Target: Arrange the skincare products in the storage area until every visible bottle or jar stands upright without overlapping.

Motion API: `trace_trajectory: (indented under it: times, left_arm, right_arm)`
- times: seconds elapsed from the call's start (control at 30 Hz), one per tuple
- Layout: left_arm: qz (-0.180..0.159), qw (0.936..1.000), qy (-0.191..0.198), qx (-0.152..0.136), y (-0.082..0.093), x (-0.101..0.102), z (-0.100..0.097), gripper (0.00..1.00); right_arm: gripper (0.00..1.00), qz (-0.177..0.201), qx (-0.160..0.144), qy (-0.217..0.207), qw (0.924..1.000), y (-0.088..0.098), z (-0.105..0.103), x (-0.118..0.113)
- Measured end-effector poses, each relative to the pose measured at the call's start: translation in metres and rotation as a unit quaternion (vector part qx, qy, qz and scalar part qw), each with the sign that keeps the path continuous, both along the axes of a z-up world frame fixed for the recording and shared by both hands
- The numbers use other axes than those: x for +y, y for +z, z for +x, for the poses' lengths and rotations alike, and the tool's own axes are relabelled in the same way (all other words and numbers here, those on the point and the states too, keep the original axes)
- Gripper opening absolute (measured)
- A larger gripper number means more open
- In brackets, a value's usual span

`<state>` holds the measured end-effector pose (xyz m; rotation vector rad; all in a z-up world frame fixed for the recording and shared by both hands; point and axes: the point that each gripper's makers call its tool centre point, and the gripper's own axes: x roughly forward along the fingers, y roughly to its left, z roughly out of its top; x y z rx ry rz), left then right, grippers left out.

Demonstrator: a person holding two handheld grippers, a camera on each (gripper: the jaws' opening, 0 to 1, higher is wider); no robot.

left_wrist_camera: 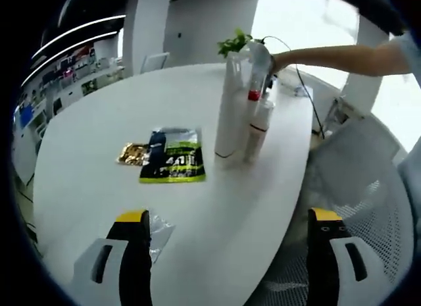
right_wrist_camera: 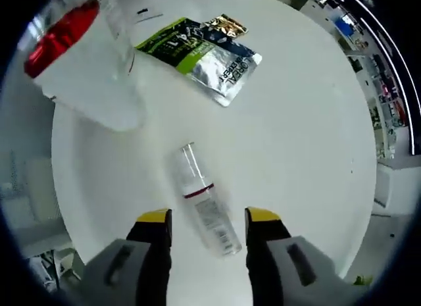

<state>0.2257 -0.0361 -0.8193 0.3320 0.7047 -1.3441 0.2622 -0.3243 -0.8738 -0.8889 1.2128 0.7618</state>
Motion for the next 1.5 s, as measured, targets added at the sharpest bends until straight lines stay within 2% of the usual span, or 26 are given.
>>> trace_trajectory:
  times: [0.1, 0.2, 0.27, 0.4, 0.43, 0.47, 0.5, 0.6, 0.7, 0.77, 0.83, 0.87, 0.93, 0.97, 1.0, 1.1, 1.17, 1.2, 1.33, 1.37, 1.43, 1.5]
  left_arm:
    - [-0.001, 1.0, 0.003, 0.004, -0.001, -0.002, -0.001, 0.97]
    - [-0.002, 1.0, 0.007, 0.003, 0.0, -0.003, -0.001, 0.97]
    - [-0.002, 0.9999, 0.009, 0.005, -0.001, -0.005, 0.0, 0.97]
    - [-0.005, 1.0, 0.008, 0.003, 0.002, -0.008, -0.001, 0.97]
    - [-0.006, 0.9999, 0.007, 0.004, 0.002, -0.009, -0.001, 0.97]
    - [-0.007, 0.9999, 0.006, 0.005, 0.002, -0.01, -0.001, 0.97]
    - [-0.007, 0.9999, 0.006, 0.006, 0.002, -0.01, -0.001, 0.97]
    - [-0.007, 1.0, 0.004, 0.002, 0.003, -0.012, 0.0, 0.97]
    - [-0.013, 0.9999, 0.001, 0.003, 0.005, -0.015, -0.002, 0.97]
    - [-0.016, 0.9998, -0.003, 0.005, 0.005, -0.015, -0.004, 0.97]
    - [-0.018, 0.9998, -0.004, 0.006, 0.005, -0.015, -0.004, 0.97]
    - [-0.019, 0.9998, -0.006, 0.006, 0.005, -0.015, -0.005, 0.97]
    - [-0.021, 0.9997, -0.009, 0.007, 0.006, -0.015, -0.007, 0.97]
    - [-0.022, 0.9997, -0.011, 0.008, 0.006, -0.014, -0.008, 0.97]
    - [-0.024, 0.9996, -0.012, 0.007, 0.007, -0.014, -0.009, 0.97]
    - [-0.029, 0.9995, -0.014, 0.003, 0.012, -0.012, -0.01, 0.94]
    - [-0.037, 0.9992, -0.015, 0.006, 0.016, -0.012, -0.012, 0.93]
    - [-0.042, 0.9989, -0.018, 0.008, 0.018, -0.012, -0.014, 0.92]
    - [-0.053, 0.9982, -0.025, 0.008, 0.023, -0.013, -0.017, 0.91]
    - [-0.056, 0.998, -0.027, 0.006, 0.025, -0.014, -0.017, 0.89]
    - [-0.063, 0.9975, -0.032, 0.003, 0.029, -0.015, -0.018, 0.86]
    - [-0.067, 0.9968, -0.043, 0.008, 0.031, -0.016, -0.022, 0.84]
  right_arm:
    - [0.41, -0.004, 0.021, 0.012, 0.9997, -0.005, 0.001, 0.0]
    - [0.39, -0.007, 0.027, 0.02, 0.9994, -0.006, 0.004, -0.001]
    - [0.38, 0.011, 0.037, 0.024, 0.999, -0.009, 0.003, 0.004]
    - [0.3, 0.016, 0.055, 0.032, 0.9978, -0.011, -0.001, 0.006]
    - [0.26, 0.032, 0.08, 0.034, 0.9957, -0.013, -0.011, 0.012]
    - [0.23, 0.039, 0.088, 0.028, 0.995, -0.013, -0.015, 0.013]
    - [0.23, 0.034, 0.07, 0.017, 0.9969, -0.012, -0.009, 0.009]
    - [0.22, 0.052, 0.061, 0.013, 0.9967, -0.011, -0.009, 0.008]
    - [0.21, 0.079, 0.046, -0.026, 0.9955, -0.011, -0.01, 0.01]
    - [0.21, 0.103, 0.043, -0.06, 0.9919, -0.01, -0.013, 0.014]
    - [0.2, 0.132, 0.052, -0.067, 0.9876, -0.01, -0.023, 0.023]
    - [0.2, 0.139, 0.045, -0.098, 0.9844, -0.009, -0.025, 0.024]
    - [0.2, 0.16, 0.034, -0.129, 0.9781, -0.008, -0.031, 0.027]
    - [0.2, 0.17, 0.028, -0.149, 0.9738, -0.008, -0.032, 0.028]
    - [0.2, 0.179, 0.025, -0.185, 0.966, -0.007, -0.037, 0.027]
    - [0.2, 0.181, 0.005, -0.224, 0.9577, -0.005, -0.045, 0.022]
    - [0.2, 0.21, -0.026, -0.272, 0.9389, 0.003, -0.049, 0.023]
    - [0.2, 0.23, -0.049, -0.302, 0.9238, 0.009, -0.051, 0.023]
    - [0.2, 0.284, -0.12, -0.362, 0.8801, 0.033, -0.065, 0.029]
    - [0.2, 0.291, -0.133, -0.367, 0.8735, 0.037, -0.069, 0.031]
    - [0.2, 0.303, -0.155, -0.364, 0.8667, 0.045, -0.082, 0.042]
    - [0.2, 0.293, -0.178, -0.366, 0.8648, 0.051, -0.095, 0.048]
